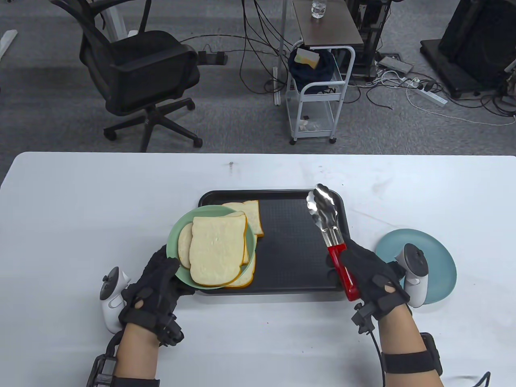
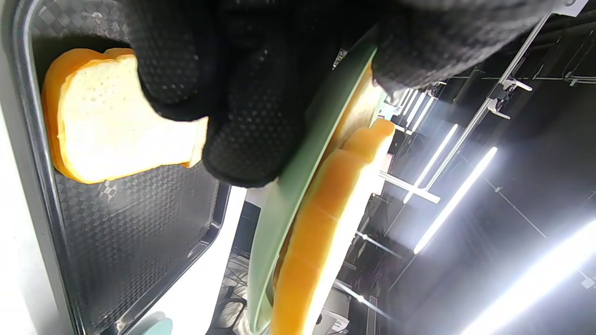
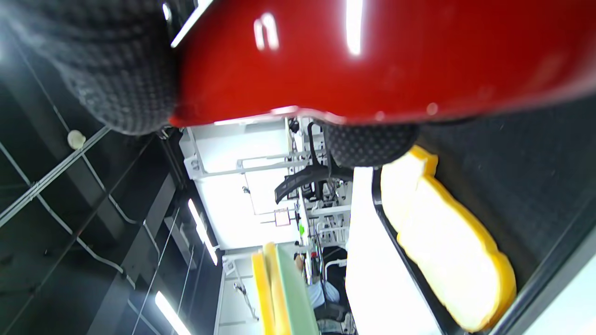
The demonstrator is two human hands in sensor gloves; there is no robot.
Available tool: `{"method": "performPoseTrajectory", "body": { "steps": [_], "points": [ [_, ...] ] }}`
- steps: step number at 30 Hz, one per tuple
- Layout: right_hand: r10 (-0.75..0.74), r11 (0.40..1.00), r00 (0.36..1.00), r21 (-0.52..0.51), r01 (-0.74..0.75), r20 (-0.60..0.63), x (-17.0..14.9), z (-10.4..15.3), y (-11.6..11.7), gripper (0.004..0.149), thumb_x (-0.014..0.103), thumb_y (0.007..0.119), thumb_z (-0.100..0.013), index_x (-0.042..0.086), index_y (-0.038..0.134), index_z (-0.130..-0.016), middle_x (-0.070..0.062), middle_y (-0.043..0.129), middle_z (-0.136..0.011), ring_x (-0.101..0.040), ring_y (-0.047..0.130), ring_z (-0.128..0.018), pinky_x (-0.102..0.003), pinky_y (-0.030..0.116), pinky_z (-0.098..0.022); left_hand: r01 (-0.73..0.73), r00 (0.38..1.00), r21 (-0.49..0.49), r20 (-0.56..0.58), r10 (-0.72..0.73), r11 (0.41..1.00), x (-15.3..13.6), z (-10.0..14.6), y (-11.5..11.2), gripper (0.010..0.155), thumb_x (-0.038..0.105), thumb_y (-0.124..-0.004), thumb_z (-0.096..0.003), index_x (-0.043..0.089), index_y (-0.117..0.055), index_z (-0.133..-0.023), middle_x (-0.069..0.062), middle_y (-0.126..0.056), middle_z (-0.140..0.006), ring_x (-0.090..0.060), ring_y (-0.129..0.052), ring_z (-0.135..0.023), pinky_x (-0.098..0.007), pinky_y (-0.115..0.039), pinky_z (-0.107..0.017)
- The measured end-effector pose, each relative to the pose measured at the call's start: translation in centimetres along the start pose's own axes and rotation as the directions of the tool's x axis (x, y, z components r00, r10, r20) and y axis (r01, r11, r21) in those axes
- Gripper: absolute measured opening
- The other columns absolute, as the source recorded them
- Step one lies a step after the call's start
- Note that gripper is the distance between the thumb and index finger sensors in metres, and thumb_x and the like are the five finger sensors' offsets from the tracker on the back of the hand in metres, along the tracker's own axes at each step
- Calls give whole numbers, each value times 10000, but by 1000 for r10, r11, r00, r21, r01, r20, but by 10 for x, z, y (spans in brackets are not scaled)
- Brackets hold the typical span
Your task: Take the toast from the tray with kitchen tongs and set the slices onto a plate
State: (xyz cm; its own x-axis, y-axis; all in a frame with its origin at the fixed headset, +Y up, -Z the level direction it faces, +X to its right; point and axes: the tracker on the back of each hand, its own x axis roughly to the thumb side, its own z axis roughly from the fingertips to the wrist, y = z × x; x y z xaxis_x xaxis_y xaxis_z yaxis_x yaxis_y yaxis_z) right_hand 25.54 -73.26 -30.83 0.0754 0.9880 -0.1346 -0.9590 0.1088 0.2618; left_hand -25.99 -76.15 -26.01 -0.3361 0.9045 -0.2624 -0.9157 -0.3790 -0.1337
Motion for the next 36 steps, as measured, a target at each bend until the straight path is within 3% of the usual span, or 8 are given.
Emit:
{"method": "performPoseTrajectory", "body": {
  "steps": [7,12,21,36],
  "points": [
    [-5,999,997,-49,2,-76,-15,-2,-22,834,595,831,-457,116,549,-1079,-254,819,-897,-386,1003,-533,-509,878,-364,-7,1000,3,6,7,1000,2,1,1,629,478,-771,-530,358,-417,-1036,-57,-807,-995,-241,-1100,-578,-421,-879,-528],
    [78,995,978,-52,-90,-193,-30,-6,-26,829,591,830,-462,109,555,-1077,-262,826,-890,-389,1007,-524,-506,880,-360,-16,1000,4,10,16,1000,3,2,1,628,479,-769,-530,359,-416,-1035,-34,-808,-995,-238,-1100,-578,-420,-879,-530],
    [332,943,876,99,-318,-350,-54,-19,10,820,595,819,-462,97,577,-1066,-262,842,-878,-390,1021,-503,-490,890,-327,-23,1000,17,17,23,1000,5,3,3,628,480,-768,-530,362,-412,-1035,-33,-805,-997,-235,-1100,-582,-416,-880,-533],
    [456,886,795,284,-366,-400,-69,-33,53,804,590,815,-467,93,595,-1059,-259,850,-877,-389,1031,-489,-477,895,-306,-35,999,17,19,35,999,5,4,3,633,484,-769,-530,361,-410,-1035,-31,-803,-998,-235,-1099,-585,-415,-881,-534]
  ]
}}
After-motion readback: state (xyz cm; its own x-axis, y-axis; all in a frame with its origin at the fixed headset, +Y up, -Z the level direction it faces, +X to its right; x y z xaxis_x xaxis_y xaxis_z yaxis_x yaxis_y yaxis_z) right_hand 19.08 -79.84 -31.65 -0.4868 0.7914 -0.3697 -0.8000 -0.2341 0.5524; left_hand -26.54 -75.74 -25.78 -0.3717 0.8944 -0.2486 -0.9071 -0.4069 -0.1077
